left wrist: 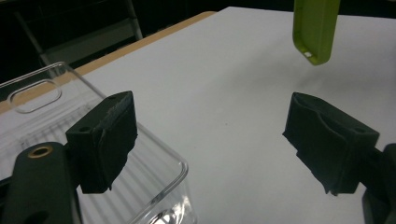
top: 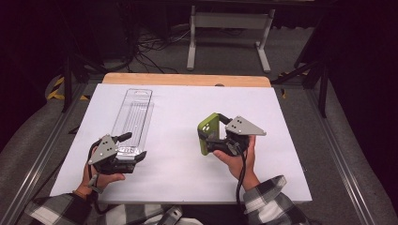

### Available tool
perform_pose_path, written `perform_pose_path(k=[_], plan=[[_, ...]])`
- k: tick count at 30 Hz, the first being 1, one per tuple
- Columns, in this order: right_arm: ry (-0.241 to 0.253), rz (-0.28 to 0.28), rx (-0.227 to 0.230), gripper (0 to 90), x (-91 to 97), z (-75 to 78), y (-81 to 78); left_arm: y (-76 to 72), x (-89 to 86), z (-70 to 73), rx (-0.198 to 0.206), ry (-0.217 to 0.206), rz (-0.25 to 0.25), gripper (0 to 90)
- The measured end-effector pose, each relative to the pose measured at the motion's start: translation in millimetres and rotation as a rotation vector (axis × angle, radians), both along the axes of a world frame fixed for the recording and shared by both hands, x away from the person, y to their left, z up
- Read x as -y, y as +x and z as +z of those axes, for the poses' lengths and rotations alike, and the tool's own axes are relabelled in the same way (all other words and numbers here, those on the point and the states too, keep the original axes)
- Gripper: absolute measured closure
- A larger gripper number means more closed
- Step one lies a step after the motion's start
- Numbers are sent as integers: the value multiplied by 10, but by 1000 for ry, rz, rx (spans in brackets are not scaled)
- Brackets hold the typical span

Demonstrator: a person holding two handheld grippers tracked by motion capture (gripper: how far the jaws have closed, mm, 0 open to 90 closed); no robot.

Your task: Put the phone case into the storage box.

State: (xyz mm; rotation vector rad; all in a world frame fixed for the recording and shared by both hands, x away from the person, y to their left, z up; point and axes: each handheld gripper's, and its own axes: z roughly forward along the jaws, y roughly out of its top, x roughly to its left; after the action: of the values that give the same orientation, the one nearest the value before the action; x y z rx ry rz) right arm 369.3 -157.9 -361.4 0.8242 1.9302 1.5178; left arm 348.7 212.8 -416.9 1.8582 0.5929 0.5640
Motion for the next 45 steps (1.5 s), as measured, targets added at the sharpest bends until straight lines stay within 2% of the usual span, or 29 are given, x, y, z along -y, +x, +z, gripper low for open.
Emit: perform_pose_path(k=[6, 7, 8, 10, 14, 18, 21, 22, 26, 28, 29, 31, 33, 36, 37, 39, 40, 45], plan=[[23, -5, 0, 166, -153, -14, -12, 51, 179, 84, -12, -38, -34, 216], [29, -5, -5, 166, -190, -22, -10, 69, 279, 125, -6, -44, -53, 219], [29, -5, -5, 166, -190, -22, -10, 69, 279, 125, -6, -44, -53, 222], [36, -11, -6, 166, -252, -34, -12, 75, 423, 165, -2, -55, -71, 231], [36, -5, -5, 166, -351, -54, -27, 94, 620, 174, -20, -67, -110, 259], [23, -8, 9, 166, -401, -65, -46, 106, 739, 171, -25, -75, -138, 279], [25, -13, 18, 166, -441, -74, -61, 94, 832, 173, -30, -100, -146, 327], [28, -17, 21, 166, -453, -76, -70, 103, 850, 177, -16, -99, -145, 345], [33, -29, 45, 166, -500, -81, -98, 109, 973, 171, -32, -108, -154, 407], [36, -33, 53, 165, -522, -87, -115, 132, 1006, 165, -31, -101, -146, 444], [40, -43, 60, 166, -535, -90, -124, 132, 1027, 154, -53, -114, -149, 483], [41, -45, 71, 166, -553, -96, -138, 140, 1044, 150, -53, -116, -140, 550], [41, -50, 77, 165, -566, -100, -151, 165, 1047, 157, -31, -107, -130, 573], [43, -60, 86, 165, -600, -105, -184, 202, 1042, 149, -51, -137, -144, 652], [38, -64, 96, 165, -615, -107, -198, 203, 1038, 150, -48, -136, -147, 692], [38, -67, 96, 165, -622, -109, -204, 205, 1030, 161, -27, -132, -150, 707], [40, -67, 96, 165, -621, -113, -204, 203, 1032, 165, -23, -127, -148, 750], [42, -76, 84, 165, -630, -119, -202, 192, 1044, 167, -14, -111, -151, 768]])
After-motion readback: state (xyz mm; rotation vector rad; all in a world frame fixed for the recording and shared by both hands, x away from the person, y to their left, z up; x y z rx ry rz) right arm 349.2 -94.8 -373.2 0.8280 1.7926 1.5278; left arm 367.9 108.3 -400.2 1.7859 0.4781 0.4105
